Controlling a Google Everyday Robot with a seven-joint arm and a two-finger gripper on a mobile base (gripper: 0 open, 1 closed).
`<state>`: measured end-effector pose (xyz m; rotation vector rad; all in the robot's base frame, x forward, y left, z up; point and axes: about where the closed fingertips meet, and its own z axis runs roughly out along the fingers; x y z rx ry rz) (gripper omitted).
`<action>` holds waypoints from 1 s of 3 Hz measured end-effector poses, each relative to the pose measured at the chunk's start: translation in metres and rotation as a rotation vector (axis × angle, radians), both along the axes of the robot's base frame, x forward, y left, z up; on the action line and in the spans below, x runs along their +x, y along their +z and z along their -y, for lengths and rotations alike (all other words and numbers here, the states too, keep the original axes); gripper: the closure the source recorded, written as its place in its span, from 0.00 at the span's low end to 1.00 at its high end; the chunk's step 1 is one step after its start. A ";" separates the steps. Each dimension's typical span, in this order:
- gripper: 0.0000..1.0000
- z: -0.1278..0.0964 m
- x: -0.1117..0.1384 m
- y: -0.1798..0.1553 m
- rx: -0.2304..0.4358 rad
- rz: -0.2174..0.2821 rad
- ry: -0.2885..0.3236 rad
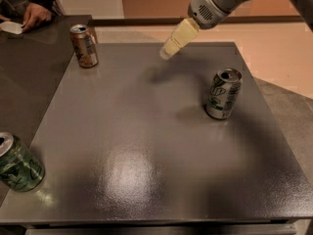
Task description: Pick orange can
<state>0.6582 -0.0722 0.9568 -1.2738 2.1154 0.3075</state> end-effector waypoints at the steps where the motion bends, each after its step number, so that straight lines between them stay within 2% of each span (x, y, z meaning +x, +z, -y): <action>1: 0.00 -0.035 0.014 -0.004 0.045 -0.005 -0.024; 3: 0.00 -0.101 0.024 -0.007 0.107 0.032 -0.052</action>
Offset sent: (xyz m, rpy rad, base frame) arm 0.0288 0.1097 0.0010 0.1378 -0.0361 -0.0651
